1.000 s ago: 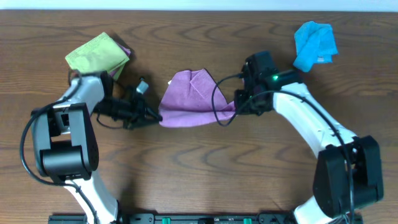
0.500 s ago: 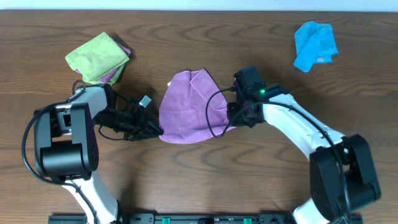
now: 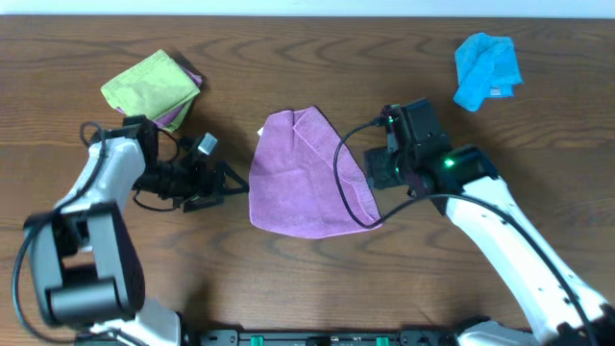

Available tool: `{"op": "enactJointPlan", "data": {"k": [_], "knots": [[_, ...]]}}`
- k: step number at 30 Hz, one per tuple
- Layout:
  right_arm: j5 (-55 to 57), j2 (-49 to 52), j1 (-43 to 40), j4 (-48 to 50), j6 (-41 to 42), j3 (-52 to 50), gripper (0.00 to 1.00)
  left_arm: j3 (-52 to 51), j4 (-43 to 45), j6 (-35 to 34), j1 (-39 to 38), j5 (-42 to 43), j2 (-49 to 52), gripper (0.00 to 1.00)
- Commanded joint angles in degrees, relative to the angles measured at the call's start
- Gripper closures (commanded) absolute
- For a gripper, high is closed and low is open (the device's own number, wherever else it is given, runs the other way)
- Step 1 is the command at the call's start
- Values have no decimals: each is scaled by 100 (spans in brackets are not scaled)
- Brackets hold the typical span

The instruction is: Fold the cloth

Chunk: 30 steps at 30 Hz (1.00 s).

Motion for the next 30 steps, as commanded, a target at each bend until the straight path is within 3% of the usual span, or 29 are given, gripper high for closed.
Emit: {"op": "enactJointPlan", "data": {"k": [1,7,12,17,24,30], "knots": [[-59,-24,50,302,-522,-15,35,140,28,-313,22,-72,-334,5],[-278,481,155,1108,-776,-4,37,138,-116,-619,7,-90,-553,5],[-286,452,157,848,-76,-2,52,-103,-153,-621,7,-125,-553,5],[-474,-114,-37,570,22,-4,51,-741,76,-625,13,-122,-553,5],[-479,-874,-271,26,17,-4,50,-1792,1414,-1130,13,225,-553,5],[-590,-1126,-280,-157,-22,-4,50,-2426,3165,-2210,7,463,-553,5]]}}
